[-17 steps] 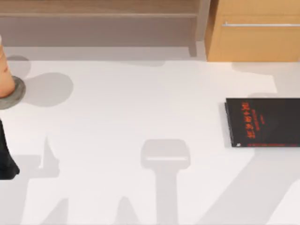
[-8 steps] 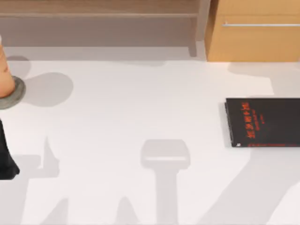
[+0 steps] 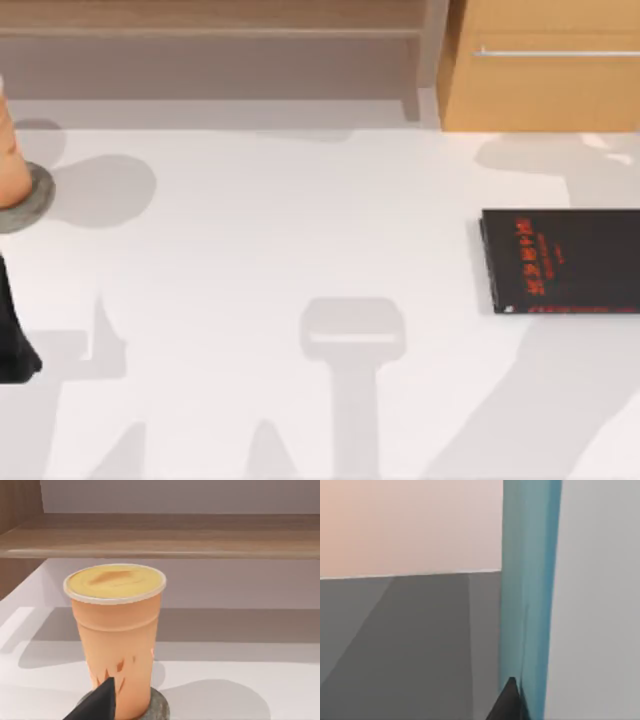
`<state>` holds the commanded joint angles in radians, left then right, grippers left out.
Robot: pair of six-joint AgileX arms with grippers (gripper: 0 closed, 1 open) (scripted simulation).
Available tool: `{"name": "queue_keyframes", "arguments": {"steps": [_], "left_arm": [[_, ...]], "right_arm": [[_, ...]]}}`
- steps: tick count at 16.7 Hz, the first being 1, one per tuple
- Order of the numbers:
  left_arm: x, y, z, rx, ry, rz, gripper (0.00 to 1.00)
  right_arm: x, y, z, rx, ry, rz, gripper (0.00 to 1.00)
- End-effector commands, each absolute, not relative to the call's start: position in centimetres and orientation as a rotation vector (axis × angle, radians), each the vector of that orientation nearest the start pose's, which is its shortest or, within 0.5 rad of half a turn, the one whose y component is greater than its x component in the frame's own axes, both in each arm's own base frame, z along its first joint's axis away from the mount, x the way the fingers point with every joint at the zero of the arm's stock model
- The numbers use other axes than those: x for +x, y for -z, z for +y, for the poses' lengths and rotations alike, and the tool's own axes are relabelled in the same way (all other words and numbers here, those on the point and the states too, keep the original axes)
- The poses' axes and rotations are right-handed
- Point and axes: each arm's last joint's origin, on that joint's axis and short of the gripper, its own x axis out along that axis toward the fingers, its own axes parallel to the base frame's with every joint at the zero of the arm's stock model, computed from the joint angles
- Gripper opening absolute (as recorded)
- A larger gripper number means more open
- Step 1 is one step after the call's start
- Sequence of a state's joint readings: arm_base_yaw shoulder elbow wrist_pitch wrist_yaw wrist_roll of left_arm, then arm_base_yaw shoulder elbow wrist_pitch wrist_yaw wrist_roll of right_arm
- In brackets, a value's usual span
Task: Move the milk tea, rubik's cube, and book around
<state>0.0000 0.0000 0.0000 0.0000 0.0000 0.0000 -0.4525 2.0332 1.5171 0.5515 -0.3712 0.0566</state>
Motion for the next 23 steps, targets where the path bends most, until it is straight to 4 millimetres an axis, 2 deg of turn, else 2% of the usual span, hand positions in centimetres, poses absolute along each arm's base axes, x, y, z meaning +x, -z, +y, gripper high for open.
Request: {"name": "queue_keyframes", "arguments": {"steps": [3,7,8,10,13,17,20,22,23], "left_arm": [[10.6,-16.0,-0.1,0.000,0.000,0.000,1.00],[10.6,-16.0,-0.1,0.000,0.000,0.000,1.00],[10.6,-16.0,-0.1,0.000,0.000,0.000,1.00],[10.6,-16.0,-0.1,0.000,0.000,0.000,1.00],[10.6,-16.0,-0.1,0.000,0.000,0.000,1.00],[10.6,-16.0,-0.1,0.000,0.000,0.000,1.00],[10.6,-16.0,-0.1,0.000,0.000,0.000,1.00],[10.6,-16.0,-0.1,0.000,0.000,0.000,1.00],[10.6,-16.0,-0.1,0.000,0.000,0.000,1.00]], "right_arm": [[41.5,-30.3,-17.3,0.152,0.142,-0.137,0.00],[36.2,-34.7,-11.9,0.471,0.185,-0.358,0.00],[34.8,-35.0,-10.4,0.573,0.182,-0.403,0.00],[32.6,-34.1,-7.8,0.784,0.168,-0.454,0.00],[30.7,-30.0,-3.6,1.099,0.139,-0.405,0.00],[28.6,-20.9,2.7,1.442,0.165,-0.095,0.00],[25.9,-13.7,6.0,1.534,0.292,0.185,0.00],[23.9,-10.5,7.0,1.536,0.377,0.317,0.00],[23.2,-9.5,7.3,1.530,0.406,0.359,0.00]]}}
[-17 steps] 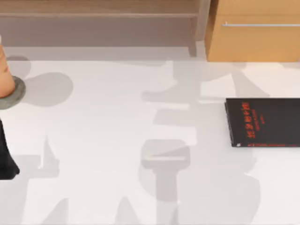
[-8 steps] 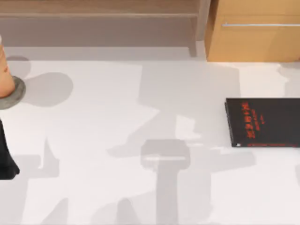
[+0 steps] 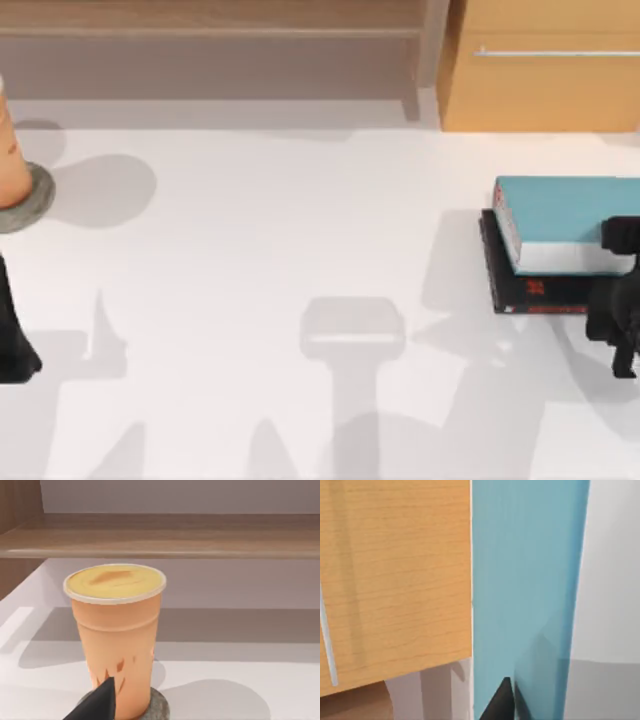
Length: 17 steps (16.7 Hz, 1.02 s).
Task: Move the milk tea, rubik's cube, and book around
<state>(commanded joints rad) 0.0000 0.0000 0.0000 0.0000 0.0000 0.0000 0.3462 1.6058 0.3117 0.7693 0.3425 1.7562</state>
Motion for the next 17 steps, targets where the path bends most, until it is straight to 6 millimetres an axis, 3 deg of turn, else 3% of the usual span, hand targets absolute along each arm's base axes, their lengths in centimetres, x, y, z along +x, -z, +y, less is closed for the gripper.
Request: {"name": "queue_keyframes", "arguments": {"steps": [14,17], "left_arm": [[10.57,-16.00,-0.12,0.000,0.000,0.000,1.00],[10.57,-16.00,-0.12,0.000,0.000,0.000,1.00]], "right_arm": [[23.14,-8.61,7.46,1.525,0.427,0.391,0.00],[23.14,-8.61,7.46,1.525,0.427,0.391,0.23]]}}
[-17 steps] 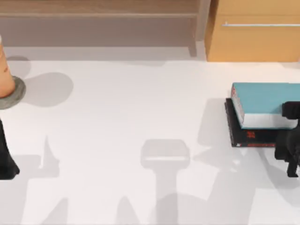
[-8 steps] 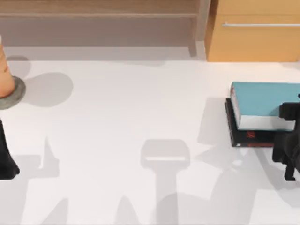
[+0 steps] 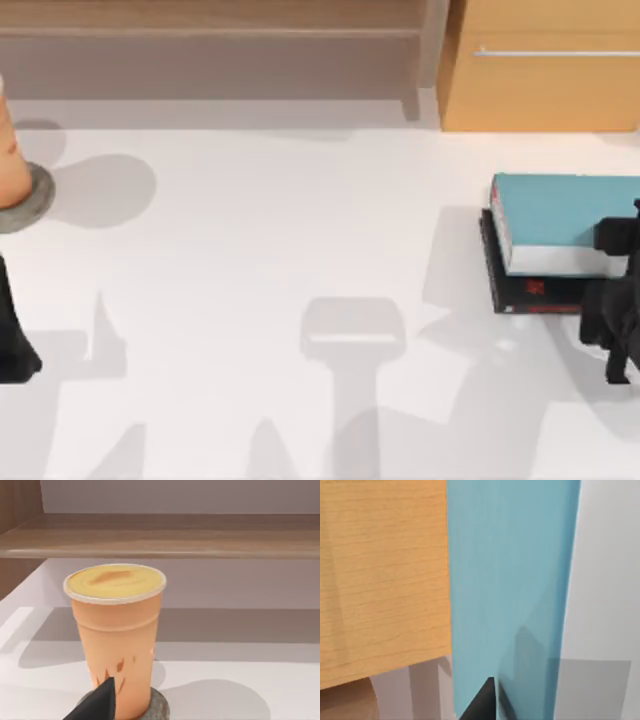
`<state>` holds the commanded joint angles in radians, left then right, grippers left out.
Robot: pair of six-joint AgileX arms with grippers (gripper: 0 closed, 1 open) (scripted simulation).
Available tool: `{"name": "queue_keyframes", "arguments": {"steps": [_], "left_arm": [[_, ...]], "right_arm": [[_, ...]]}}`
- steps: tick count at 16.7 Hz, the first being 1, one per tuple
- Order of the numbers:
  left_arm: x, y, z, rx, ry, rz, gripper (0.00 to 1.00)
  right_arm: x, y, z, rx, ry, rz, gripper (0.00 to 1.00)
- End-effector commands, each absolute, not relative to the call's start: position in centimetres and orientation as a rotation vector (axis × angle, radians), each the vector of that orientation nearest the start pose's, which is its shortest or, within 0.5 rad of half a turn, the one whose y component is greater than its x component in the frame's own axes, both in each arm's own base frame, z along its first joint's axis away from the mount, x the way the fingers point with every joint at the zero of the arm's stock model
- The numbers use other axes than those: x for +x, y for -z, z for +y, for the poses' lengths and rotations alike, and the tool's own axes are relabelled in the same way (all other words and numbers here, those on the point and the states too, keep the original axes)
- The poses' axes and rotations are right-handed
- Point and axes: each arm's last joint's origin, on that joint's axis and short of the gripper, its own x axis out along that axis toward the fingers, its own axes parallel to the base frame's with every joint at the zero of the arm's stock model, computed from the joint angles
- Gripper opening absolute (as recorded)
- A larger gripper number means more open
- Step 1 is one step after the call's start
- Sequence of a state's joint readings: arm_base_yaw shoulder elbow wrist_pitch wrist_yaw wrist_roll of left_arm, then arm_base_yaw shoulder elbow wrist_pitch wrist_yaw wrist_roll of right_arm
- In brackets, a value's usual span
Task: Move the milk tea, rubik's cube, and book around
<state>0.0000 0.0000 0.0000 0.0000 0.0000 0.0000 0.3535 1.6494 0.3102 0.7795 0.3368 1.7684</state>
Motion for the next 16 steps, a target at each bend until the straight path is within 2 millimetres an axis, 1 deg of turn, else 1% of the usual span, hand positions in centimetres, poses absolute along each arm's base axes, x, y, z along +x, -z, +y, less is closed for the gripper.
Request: {"name": "queue_keyframes", "arguments": {"steps": [10,11,16], "left_arm": [[10.57,-16.00,-0.12,0.000,0.000,0.000,1.00],[10.57,-16.00,-0.12,0.000,0.000,0.000,1.00],[10.57,-16.00,-0.12,0.000,0.000,0.000,1.00]], "right_arm": [[23.14,-8.61,7.46,1.525,0.427,0.391,0.98],[23.14,-8.61,7.46,1.525,0.427,0.391,1.00],[23.14,-8.61,7.46,1.525,0.427,0.391,1.00]]}}
